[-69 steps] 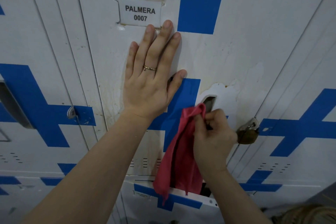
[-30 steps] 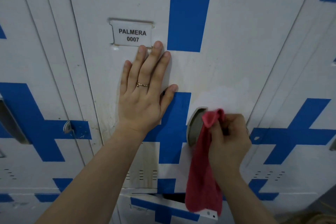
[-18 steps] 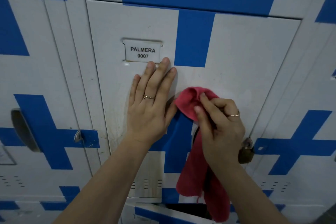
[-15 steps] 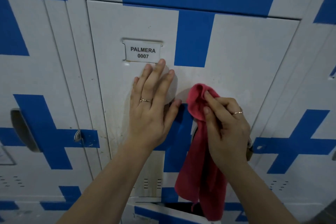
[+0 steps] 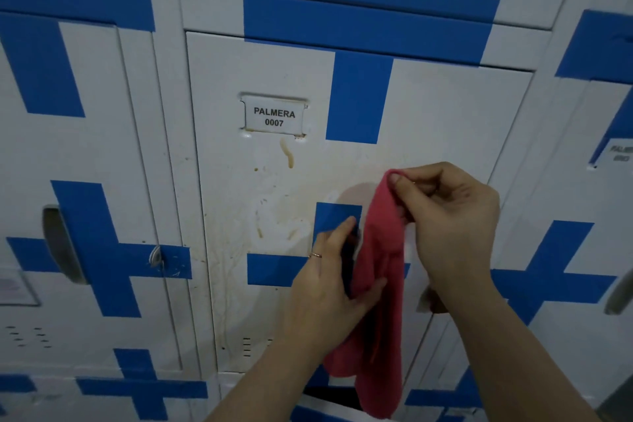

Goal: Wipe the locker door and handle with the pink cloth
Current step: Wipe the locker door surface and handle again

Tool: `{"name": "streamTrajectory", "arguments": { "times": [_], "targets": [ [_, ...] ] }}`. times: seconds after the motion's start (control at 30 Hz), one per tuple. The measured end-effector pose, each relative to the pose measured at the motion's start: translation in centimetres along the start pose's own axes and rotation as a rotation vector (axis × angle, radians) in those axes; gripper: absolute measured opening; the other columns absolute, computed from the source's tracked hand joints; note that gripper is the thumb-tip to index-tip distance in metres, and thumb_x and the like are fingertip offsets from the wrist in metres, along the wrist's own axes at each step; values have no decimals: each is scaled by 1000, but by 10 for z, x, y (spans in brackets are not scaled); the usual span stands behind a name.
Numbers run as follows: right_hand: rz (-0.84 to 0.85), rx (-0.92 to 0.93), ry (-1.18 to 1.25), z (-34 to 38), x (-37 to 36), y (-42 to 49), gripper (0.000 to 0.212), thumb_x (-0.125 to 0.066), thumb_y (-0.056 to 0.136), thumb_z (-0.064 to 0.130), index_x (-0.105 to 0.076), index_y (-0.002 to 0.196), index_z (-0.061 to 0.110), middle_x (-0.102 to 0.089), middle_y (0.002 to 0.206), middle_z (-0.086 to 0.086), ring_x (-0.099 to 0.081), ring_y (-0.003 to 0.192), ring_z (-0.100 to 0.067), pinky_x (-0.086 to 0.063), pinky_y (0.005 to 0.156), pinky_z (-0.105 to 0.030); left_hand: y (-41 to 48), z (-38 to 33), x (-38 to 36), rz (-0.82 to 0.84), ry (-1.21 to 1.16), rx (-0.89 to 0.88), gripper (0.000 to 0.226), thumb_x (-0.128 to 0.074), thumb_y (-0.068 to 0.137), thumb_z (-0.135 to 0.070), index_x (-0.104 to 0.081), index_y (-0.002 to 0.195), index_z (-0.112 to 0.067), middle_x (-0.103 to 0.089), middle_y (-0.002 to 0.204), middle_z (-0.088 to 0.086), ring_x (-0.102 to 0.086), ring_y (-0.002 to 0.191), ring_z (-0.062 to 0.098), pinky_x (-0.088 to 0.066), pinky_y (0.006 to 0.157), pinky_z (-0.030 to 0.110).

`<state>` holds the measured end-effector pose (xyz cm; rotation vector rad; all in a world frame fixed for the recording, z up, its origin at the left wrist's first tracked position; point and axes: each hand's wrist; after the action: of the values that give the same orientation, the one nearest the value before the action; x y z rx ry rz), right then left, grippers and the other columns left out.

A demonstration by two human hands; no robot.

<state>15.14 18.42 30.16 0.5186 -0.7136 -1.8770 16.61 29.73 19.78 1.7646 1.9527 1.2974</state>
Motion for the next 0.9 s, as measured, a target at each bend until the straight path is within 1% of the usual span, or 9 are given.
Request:
{"name": "streamTrajectory", "arguments": {
  "times": [0.07, 0.2, 0.3, 0.47, 0.53, 0.63, 0.77, 0.83, 0.9],
  "targets": [
    [-12, 26, -41, 3, 3, 0, 20, -67, 79, 6, -66, 71, 25, -65, 61, 5, -61, 60, -13, -53, 57, -24, -7, 6, 5, 11, 30, 70, 59, -67, 78, -34, -34, 125, -48, -46, 90, -31, -50, 85, -11, -42, 70, 4],
    [-72, 32, -124, 4, 8, 0, 21, -68, 78, 12, -61, 69, 30, -61, 82, -9, -56, 67, -21, -52, 65, -36, -18, 20, 36, -108, 222, 31, 21, -51, 78, -35, -60, 94, -25, -49, 81, -21, -48, 70, -10, -36, 63, -1],
    [-67, 46, -145, 4, 3, -5, 22, -67, 79, 11, -60, 69, 29, -55, 89, -13, -54, 62, -21, -51, 64, -42, -17, 15, 65, -184, 286, 145, 6, -56, 87, -26, -61, 88, -24, -49, 70, -18, -49, 66, -2, -39, 57, 12],
    [-82, 5, -92, -1, -7, -15, 15, -69, 78, 19, -62, 68, 28, -57, 82, -16, -54, 62, -31, -51, 63, -47, -5, -2, 91, -462, 1, 469, 16, -49, 95, -24, -57, 81, -28, -65, 60, -4, -62, 54, 9, -52, 57, 29],
    [-86, -16, -53, -2, -12, -17, 9, -66, 76, 23, -62, 69, 26, -58, 78, -18, -54, 59, -29, -49, 59, -43, -2, -4, 88, -573, -40, 425, 16, -51, 94, -22, -58, 84, -31, -67, 71, -10, -63, 68, 4, -53, 69, 28],
    [-99, -29, 11, -2, -13, -17, 16, -65, 81, 14, -61, 69, 22, -59, 78, -22, -52, 54, -23, -46, 54, -33, -2, 0, 78, -655, 32, 225, 11, -49, 95, -29, -51, 98, -39, -60, 101, -17, -54, 96, -4, -41, 86, 9],
    [-127, 23, 14, -3, -10, -19, 10, -63, 80, 19, -60, 71, 23, -59, 75, -20, -52, 54, -27, -46, 50, -29, 16, 26, 80, -509, 439, -9, 40, -27, 96, -48, -35, 132, -32, -39, 120, -3, -38, 113, 19, -29, 103, 39],
    [-158, 70, -26, -5, -8, -18, 8, -62, 81, 17, -60, 75, 23, -58, 74, -20, -52, 56, -31, -47, 51, -31, 34, 39, 85, -418, 693, -105, 47, -13, 97, -53, -23, 139, -33, -35, 123, 1, -35, 112, 23, -25, 109, 44],
    [-204, 95, -52, -9, -7, -16, 12, -63, 83, 15, -59, 76, 24, -59, 75, -18, -52, 60, -32, -48, 57, -33, 52, 42, 85, -383, 859, -137, 49, -5, 97, -53, -16, 139, -31, -34, 124, 2, -34, 111, 25, -32, 98, 56]
  ]
}}
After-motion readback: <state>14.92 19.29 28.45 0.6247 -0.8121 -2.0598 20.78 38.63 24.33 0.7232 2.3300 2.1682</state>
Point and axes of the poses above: each hand's wrist, its own y-axis towards the middle knuckle, its own x-axis out of the back of the hand, z = x × y
